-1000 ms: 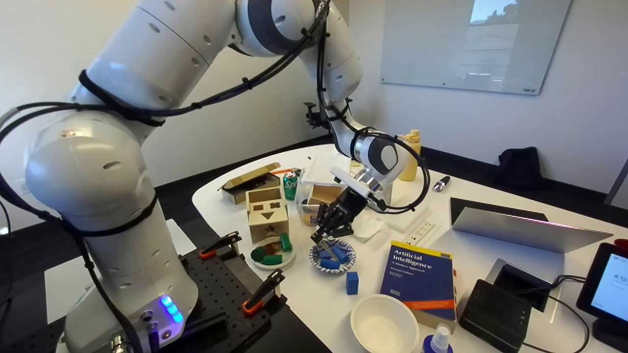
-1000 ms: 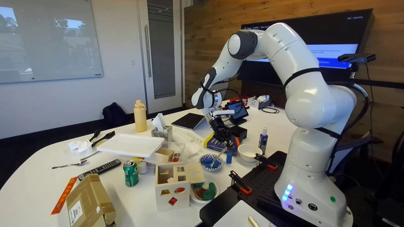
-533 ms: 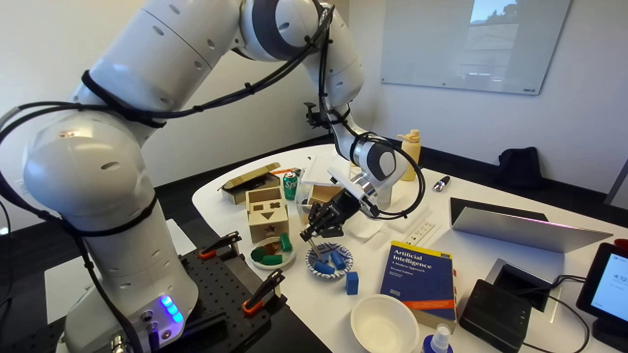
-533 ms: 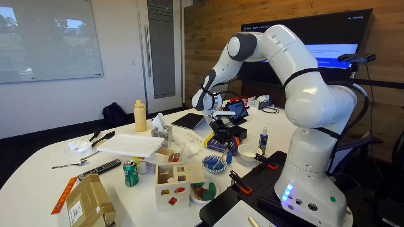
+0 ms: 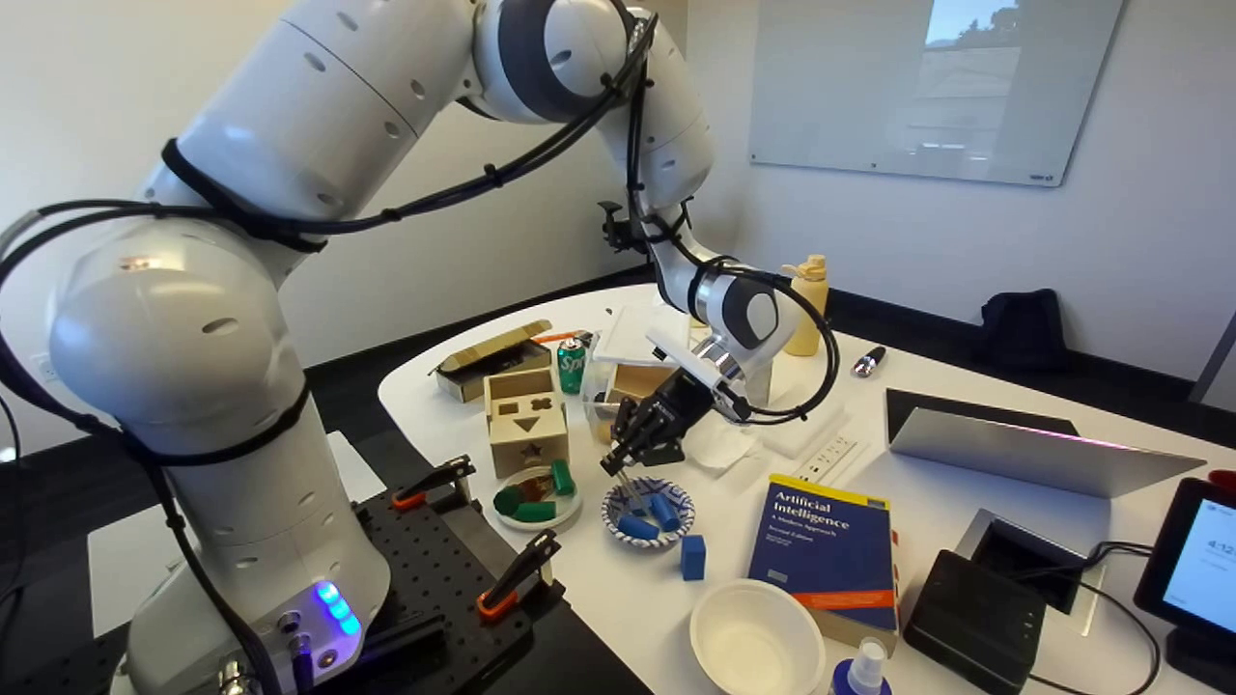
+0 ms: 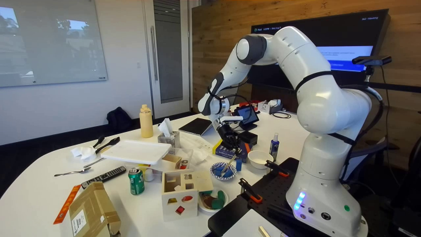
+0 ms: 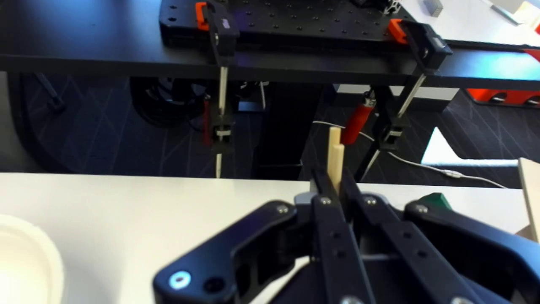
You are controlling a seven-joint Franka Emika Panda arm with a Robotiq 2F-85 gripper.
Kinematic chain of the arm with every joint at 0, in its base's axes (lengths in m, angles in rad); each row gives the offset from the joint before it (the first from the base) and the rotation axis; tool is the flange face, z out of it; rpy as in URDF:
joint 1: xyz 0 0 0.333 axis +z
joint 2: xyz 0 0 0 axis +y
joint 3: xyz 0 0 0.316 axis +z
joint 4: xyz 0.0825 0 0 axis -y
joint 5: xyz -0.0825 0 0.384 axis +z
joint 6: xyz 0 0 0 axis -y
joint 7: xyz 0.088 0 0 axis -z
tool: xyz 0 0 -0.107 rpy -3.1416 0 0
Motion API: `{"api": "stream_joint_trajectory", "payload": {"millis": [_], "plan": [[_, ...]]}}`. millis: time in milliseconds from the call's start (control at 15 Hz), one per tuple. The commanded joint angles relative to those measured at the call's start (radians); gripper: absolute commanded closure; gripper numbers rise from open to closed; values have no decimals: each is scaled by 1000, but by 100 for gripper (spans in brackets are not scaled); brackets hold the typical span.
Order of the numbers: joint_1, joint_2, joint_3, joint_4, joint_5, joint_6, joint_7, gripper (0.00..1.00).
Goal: Pick up the sticks from the table and mix the objects in the bowl
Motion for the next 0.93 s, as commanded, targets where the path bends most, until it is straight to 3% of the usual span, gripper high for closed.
{"api": "stream_joint_trajectory", "payload": {"millis": [0, 267, 600, 867], "plan": [[44, -4, -33, 10, -92, 36, 48, 98], [49, 3, -36, 13, -149, -7, 64, 98], [22, 19, -3, 31, -100, -92, 15, 98], [20, 12, 10, 25, -83, -46, -7, 98]]}}
